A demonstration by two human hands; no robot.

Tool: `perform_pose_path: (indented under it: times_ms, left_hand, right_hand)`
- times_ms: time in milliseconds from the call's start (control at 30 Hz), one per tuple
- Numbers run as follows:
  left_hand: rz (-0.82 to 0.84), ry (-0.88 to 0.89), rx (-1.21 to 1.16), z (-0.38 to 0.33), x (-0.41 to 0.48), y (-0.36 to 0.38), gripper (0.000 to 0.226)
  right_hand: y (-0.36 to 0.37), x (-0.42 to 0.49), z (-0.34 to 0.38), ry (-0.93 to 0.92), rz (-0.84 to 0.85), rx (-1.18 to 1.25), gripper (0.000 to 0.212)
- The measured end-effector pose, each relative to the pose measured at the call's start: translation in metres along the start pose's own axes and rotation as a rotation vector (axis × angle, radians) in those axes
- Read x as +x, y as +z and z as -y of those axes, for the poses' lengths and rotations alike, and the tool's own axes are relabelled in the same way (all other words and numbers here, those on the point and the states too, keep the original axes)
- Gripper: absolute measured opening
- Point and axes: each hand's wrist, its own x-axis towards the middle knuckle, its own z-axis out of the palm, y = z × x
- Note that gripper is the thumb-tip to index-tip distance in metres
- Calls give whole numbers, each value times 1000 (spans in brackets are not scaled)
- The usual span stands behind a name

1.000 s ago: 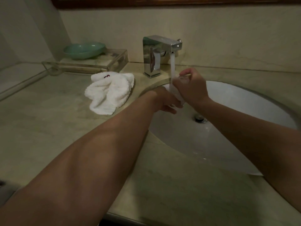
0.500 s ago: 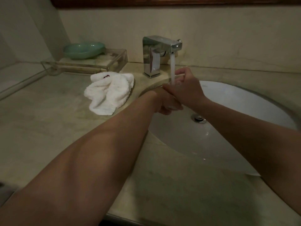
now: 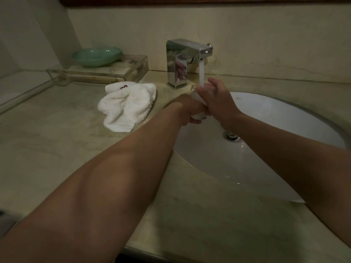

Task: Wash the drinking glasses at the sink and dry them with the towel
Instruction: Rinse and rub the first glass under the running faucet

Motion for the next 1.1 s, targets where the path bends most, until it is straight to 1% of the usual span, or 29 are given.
perform_pose_path:
  times_ms: [33,100,167,233,300,333,400,433,533,567,600,633,667,700,733,833,900,967,1000,1067,1100]
  left_hand:
    - [-7,-2,-25,0,0,0,14]
    - [-19,-11,-37,1,1,0,24]
    - [-2,-7,-37,1,1,-1,17]
    - [26,-8,-34,1,-1,-1,18]
    - [53,-9,-34,2,-1,-3,22]
    - [60,-8,-42,4,0,-3,23]
    - [59,-9,-57,5,1,-5,27]
    - [50,-13,-63,5,1,-4,30]
    - [16,-27,-69,6,3,-3,37]
    - [8,-34,-70,6,4,-3,42]
    - [3,-39,-70,5,5,-3,46]
    - [1,-41,-69,4,4,-2,49]
    - [0,-42,-65,4,4,-1,49]
    - [-1,-44,-60,3,4,-1,49]
    - [-5,-46,-59,2,4,-1,49]
    - [-15,-49,-81,2,5,-1,47]
    - [-25,-34,-116,2,7,-1,37]
    - [-43,-25,-165,4,9,-1,30]
    - [-46,-26,-195,4,9,0,26]
    - [-41,-29,-254,4,10,1,25]
    - [-47,-31,-275,3,11,2,28]
  right_hand:
    - [1,0,-1,12,12,4,84]
    - [2,0,-1,37,47,20,97]
    - [3,-1,3,77,58,53,109]
    - [2,5,2,131,41,149,113]
    - [0,11,2,215,-19,267,106]
    - [-1,11,4,241,-50,311,98]
    - [-2,11,5,247,-93,356,82]
    - [-2,11,4,238,-107,361,80]
    - [-4,12,2,238,-170,331,91]
    - [-5,10,4,235,-190,300,92]
    - [-6,10,4,221,-215,247,88]
    - [-9,11,5,182,-235,172,79]
    - [-12,10,9,129,-230,106,70]
    - [-14,12,11,75,-202,68,64]
    - [-15,14,14,37,-149,72,64]
    - [-12,20,20,54,10,255,74]
    - [-6,19,23,62,66,259,63]
    - [-1,22,29,69,39,287,55]
    - [1,21,35,83,20,315,55]
    - [1,38,26,109,-3,356,64]
    - [-1,41,28,104,-11,346,63]
